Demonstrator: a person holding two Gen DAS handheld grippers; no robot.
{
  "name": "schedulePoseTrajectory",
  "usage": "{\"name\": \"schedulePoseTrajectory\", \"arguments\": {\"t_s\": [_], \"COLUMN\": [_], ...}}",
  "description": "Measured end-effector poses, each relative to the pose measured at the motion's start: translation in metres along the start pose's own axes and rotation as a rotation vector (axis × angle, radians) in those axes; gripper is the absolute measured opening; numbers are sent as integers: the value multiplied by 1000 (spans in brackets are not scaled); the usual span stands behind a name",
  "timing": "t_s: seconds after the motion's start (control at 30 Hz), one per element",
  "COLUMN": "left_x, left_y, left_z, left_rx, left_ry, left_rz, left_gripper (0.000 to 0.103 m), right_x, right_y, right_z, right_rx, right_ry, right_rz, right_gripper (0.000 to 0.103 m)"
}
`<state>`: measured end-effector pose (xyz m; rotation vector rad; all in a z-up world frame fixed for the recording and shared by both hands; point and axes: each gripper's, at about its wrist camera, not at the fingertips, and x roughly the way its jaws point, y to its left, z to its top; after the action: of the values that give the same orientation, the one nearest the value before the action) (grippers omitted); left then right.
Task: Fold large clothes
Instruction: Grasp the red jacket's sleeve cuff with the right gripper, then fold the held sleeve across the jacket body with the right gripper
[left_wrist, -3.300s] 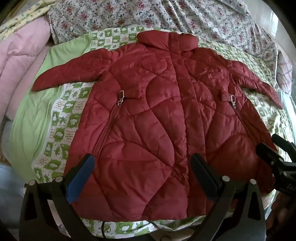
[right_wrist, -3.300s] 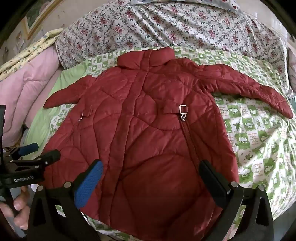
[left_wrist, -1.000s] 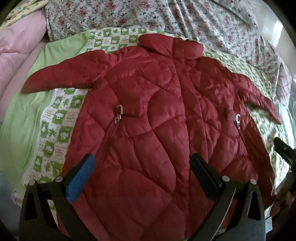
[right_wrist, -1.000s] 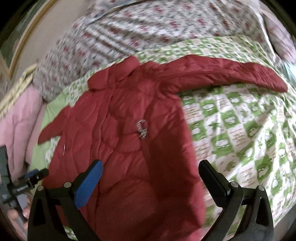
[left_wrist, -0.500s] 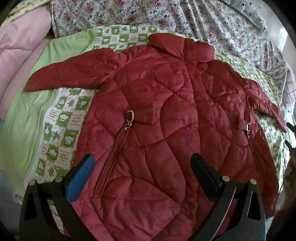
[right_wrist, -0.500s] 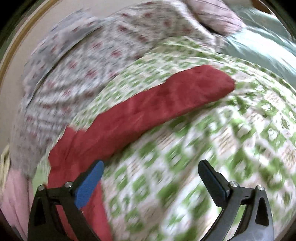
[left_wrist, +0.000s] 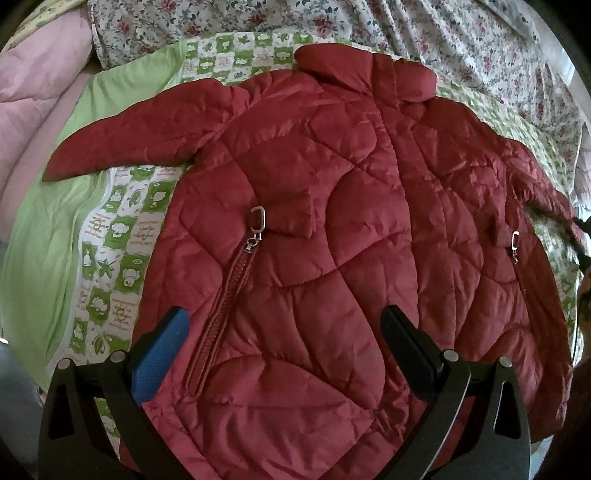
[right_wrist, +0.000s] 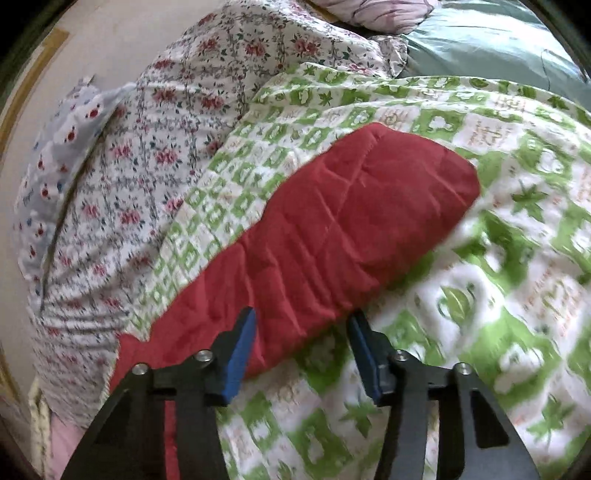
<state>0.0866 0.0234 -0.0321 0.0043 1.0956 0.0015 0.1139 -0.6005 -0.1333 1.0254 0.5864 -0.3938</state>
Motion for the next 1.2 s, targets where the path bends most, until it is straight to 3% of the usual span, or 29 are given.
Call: {"name": "schedulePoseTrajectory", "arguments": {"t_s": [0.17, 0.27, 0.37, 0.67, 1.03, 1.2], "left_x": [4, 5, 8, 17, 16, 15], "left_y": [-2, -2, 0, 8, 22, 32], "left_z": [1, 2, 5, 17, 22, 27], "left_rx": [0, -2, -10, -41, -72, -96], "left_ry": [7, 8, 4, 3, -17, -19], "left_rz": [-6, -9, -6, -38, -82, -161], "left_gripper": [103, 103, 103, 103, 103, 103], "right_x": [13, 12, 9, 2, 23, 35], "right_y": [9, 27, 52, 133, 247, 289], "right_z": [12, 12, 7, -36, -145, -199], "right_rx": [-27, -113, -216, -462, -783, -876], "right_ry": [-12, -36, -60, -43, 140, 242], "right_rz": [-31, -59, -70, 44, 198, 239], "right_gripper": [34, 17, 10, 9, 8, 8]}}
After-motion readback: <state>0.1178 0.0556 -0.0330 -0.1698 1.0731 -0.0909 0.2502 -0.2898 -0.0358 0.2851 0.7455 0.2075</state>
